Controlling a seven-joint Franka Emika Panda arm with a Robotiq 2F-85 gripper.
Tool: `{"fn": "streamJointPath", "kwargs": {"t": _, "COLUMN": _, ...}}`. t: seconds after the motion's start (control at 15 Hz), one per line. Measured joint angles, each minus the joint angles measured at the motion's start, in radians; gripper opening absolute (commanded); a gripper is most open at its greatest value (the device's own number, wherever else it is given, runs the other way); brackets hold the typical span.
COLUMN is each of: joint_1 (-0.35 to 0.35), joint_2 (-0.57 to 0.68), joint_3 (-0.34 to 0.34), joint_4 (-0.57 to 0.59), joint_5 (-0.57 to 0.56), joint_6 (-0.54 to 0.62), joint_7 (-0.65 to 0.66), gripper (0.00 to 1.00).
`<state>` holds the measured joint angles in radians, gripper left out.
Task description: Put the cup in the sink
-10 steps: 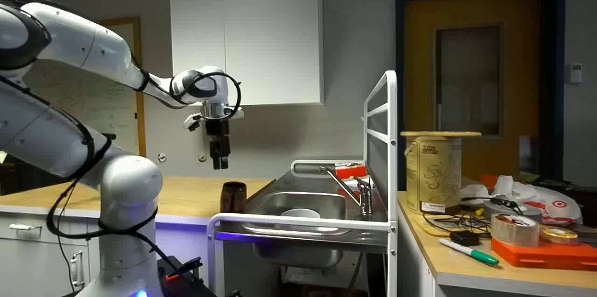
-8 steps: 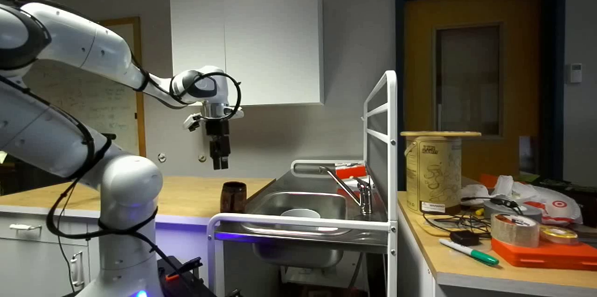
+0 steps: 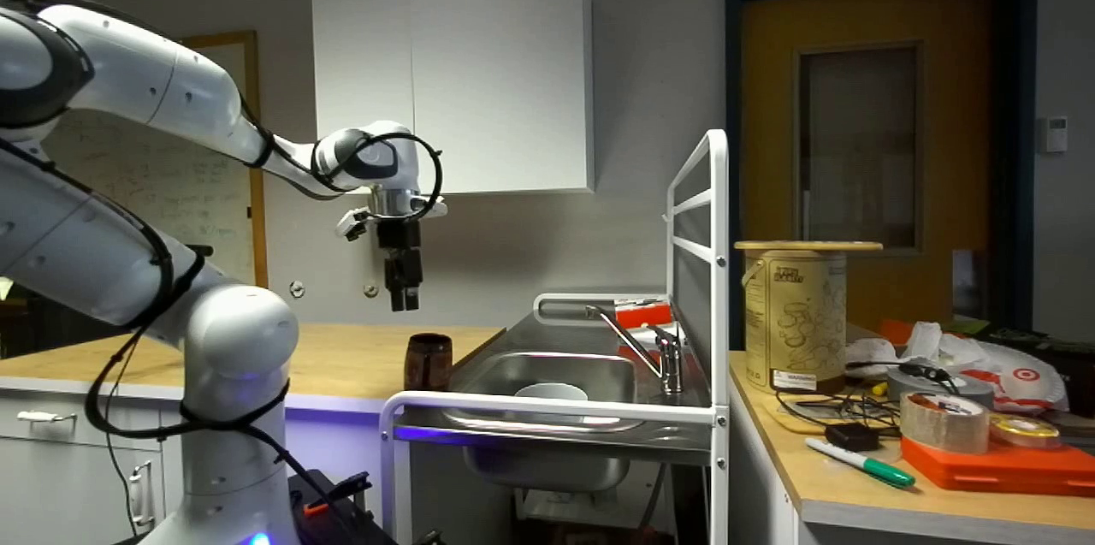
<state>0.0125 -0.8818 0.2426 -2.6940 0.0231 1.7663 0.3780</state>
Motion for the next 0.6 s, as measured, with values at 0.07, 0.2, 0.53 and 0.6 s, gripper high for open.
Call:
{"fn": "streamJointPath", "kwargs": {"t": 0.07, "joint_1": 0.0, "joint_2": 0.0, "joint_3": 0.0, "joint_4": 0.0, "joint_5": 0.0, "joint_6": 0.0, "joint_7": 0.0, "gripper": 1.0}}
{"fn": "streamJointPath", "kwargs": {"t": 0.2, "joint_1": 0.0, "joint_2": 0.0, "joint_3": 0.0, "joint_4": 0.0, "joint_5": 0.0, "joint_6": 0.0, "joint_7": 0.0, "gripper": 1.0}}
{"fn": "streamJointPath", "kwargs": {"t": 0.53, "joint_1": 0.0, "joint_2": 0.003, "joint_3": 0.0, "joint_4": 0.0, "joint_5": -0.001, "joint_6": 0.0, "joint_7": 0.0, "gripper": 1.0}}
{"fn": "streamJointPath", "kwargs": {"t": 0.6, "joint_1": 0.0, "joint_2": 0.008, "joint_3": 0.0, "joint_4": 0.0, "joint_5": -0.001, "joint_6": 0.002, "joint_7": 0.0, "gripper": 1.0}}
